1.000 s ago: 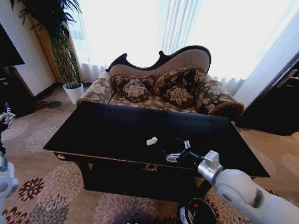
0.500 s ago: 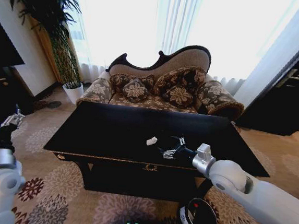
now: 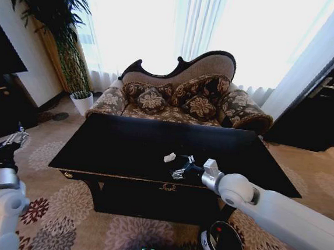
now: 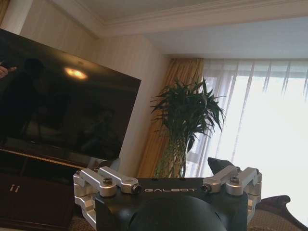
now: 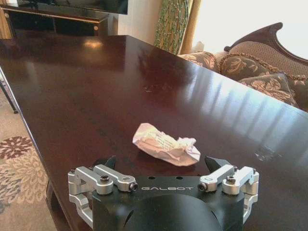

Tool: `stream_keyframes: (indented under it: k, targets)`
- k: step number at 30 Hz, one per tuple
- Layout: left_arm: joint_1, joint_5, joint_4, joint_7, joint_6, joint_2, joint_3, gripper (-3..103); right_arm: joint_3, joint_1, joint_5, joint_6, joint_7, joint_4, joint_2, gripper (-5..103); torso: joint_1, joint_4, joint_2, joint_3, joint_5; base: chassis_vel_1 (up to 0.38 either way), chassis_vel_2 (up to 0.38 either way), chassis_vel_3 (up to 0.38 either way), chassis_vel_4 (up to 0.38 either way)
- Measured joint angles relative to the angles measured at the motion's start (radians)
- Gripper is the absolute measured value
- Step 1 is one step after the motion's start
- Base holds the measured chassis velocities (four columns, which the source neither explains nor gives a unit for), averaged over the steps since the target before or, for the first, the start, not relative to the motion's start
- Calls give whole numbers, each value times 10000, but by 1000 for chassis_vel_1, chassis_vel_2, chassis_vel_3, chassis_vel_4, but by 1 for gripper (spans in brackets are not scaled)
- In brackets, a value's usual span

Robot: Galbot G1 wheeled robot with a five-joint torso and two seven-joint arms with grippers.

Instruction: Move to the front of the table and place the trash on the table into the trash bin.

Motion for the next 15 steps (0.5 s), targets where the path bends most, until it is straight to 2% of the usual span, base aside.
stream_keyframes:
  k: [3, 14, 15]
  targets:
    - [-34, 12, 23, 2, -2, 6, 7, 100, -374, 436, 5, 4, -23, -231, 145, 100, -2, 0, 1, -1, 0, 0, 0, 0, 0]
    - [-45, 14, 53, 6, -3, 54, -35, 100, -728, 1069, 220, -74, -255, -454, 240, 103, -1, 1, 0, 1, 2, 0, 0, 0, 0]
    - [-45, 17, 53, 7, -7, 52, -34, 100, -703, 1102, 235, -117, -347, -462, 213, 95, -1, 2, 0, 1, 2, 0, 0, 0, 0]
